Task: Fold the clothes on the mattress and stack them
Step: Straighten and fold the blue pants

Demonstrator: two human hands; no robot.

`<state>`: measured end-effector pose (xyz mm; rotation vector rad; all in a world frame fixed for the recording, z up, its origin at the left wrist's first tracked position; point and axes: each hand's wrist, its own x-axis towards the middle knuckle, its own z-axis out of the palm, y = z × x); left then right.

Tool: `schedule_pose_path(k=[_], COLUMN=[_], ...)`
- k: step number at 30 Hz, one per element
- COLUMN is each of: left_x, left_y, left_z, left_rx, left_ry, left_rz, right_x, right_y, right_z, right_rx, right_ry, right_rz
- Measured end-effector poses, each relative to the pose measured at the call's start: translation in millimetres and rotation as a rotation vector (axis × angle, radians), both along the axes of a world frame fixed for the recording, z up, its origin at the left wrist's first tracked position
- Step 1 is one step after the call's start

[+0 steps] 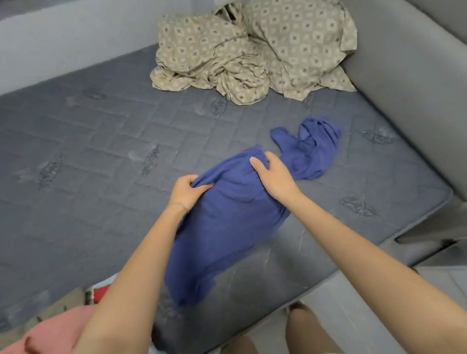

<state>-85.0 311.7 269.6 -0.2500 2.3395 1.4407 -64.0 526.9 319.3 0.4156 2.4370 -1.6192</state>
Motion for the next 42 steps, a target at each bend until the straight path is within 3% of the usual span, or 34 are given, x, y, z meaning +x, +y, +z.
schedule_pose_path(k=[7,16,23,28,33,42], left_x=[-39.0,-88.9,-100.2,-73.8,-23.1,70.0], left_y=[99.8,230.9,263.7,244.8,174.6,12.0], left_z=[-115.7,-230.4,-294.5,-303.3,-306.0,-302.6], left_rx=[-0.114,-0.241,-0.319,-0.387,-0.485,-0.627], left_ry=[-0.109,-0.237,-0.201,-0.094,-0.117,-0.202], left_rz=[0.118,0.070,0.053,0.055,0.195,0.347], right_x=[-40.5,-82.1,-97.7,-105.3,-93.8,-48.2], right_y=[94.4,214.2,252.5,252.0,209.7,63.4], right_z=[-102.7,-219.5,-304.5,-327.3,-320.8,-330.7], right_rx=[0.237,0.157,0.171,0.268,0.536,0.498], right_ry=[-0.041,-0.194,-0.323,-0.398,-0.176,-0.079], right_rz=[0.040,-0.086,-0.115,-0.026,0.129,0.536])
